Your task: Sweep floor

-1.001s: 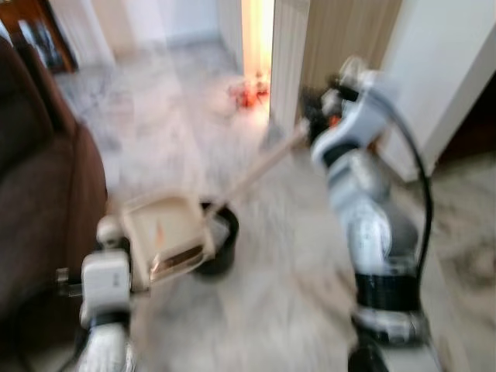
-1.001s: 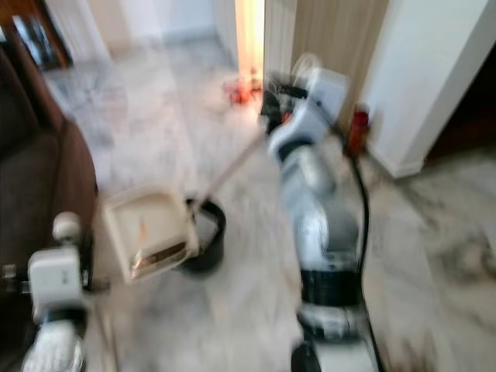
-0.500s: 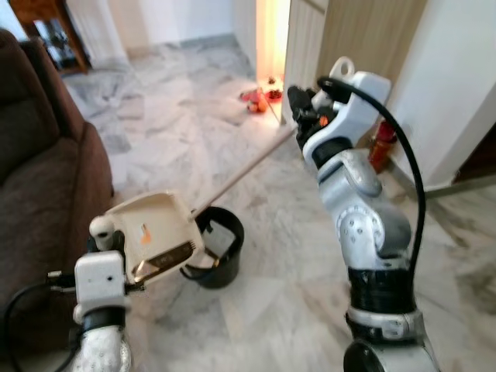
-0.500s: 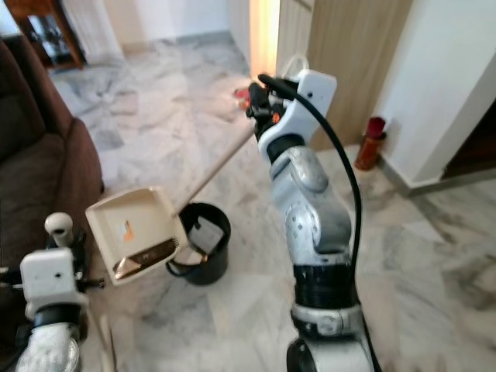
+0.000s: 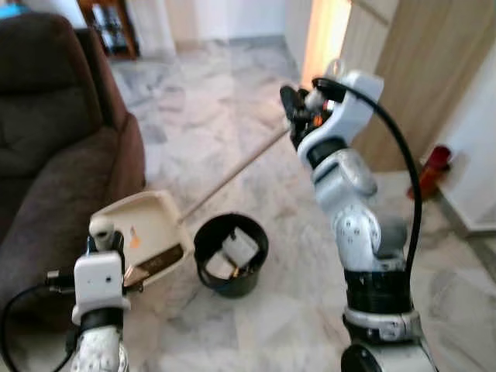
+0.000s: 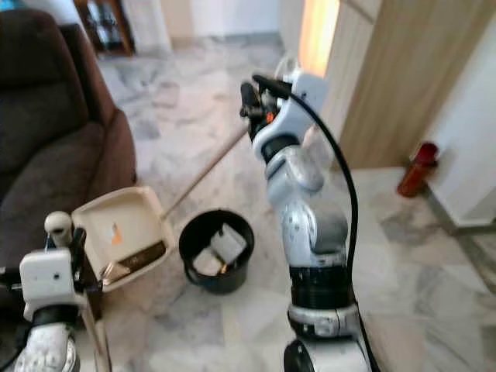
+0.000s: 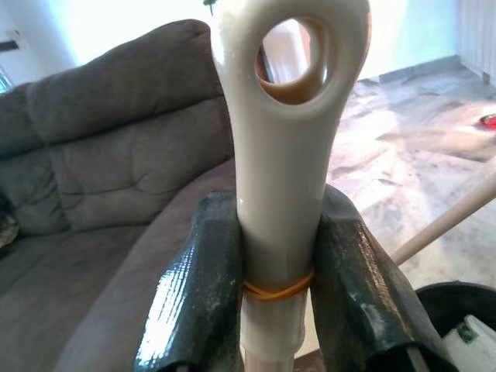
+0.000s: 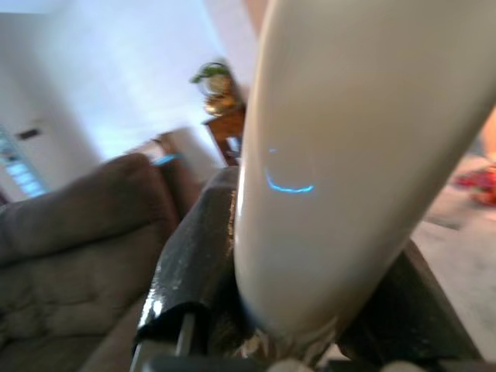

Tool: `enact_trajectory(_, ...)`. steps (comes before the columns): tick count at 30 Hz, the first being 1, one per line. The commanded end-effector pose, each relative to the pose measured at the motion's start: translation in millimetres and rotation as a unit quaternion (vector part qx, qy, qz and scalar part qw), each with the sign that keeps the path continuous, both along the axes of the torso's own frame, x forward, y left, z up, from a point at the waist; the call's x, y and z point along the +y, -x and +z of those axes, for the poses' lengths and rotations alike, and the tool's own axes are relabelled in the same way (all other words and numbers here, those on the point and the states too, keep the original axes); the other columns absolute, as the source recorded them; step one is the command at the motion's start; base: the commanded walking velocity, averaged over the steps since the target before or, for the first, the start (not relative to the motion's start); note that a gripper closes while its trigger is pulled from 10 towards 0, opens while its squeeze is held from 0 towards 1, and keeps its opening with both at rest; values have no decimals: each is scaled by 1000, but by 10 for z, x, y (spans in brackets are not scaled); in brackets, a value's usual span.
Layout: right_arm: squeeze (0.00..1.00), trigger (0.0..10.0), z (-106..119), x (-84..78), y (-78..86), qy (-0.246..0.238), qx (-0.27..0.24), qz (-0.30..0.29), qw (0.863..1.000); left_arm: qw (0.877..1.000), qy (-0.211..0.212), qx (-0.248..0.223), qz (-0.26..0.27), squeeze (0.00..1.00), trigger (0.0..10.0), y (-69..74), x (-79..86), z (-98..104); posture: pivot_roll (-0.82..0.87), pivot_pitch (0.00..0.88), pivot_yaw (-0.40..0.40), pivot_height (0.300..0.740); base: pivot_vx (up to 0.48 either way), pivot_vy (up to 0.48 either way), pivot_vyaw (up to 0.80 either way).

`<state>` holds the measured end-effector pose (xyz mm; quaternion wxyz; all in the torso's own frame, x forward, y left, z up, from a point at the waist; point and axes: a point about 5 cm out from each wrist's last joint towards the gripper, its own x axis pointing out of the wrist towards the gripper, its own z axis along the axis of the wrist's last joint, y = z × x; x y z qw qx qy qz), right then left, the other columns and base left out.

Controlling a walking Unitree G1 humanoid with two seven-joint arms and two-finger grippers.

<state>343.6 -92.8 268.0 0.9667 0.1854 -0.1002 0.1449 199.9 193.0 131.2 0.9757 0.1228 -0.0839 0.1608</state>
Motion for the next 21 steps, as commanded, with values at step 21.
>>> enact_trajectory(21, 0, 10000, 164, -198, -20, 42, -48, -98, 993, 1000, -4, -11, 0, 0, 10000, 1, 12, 57, -99, 69, 33, 740, 301, 0, 0)
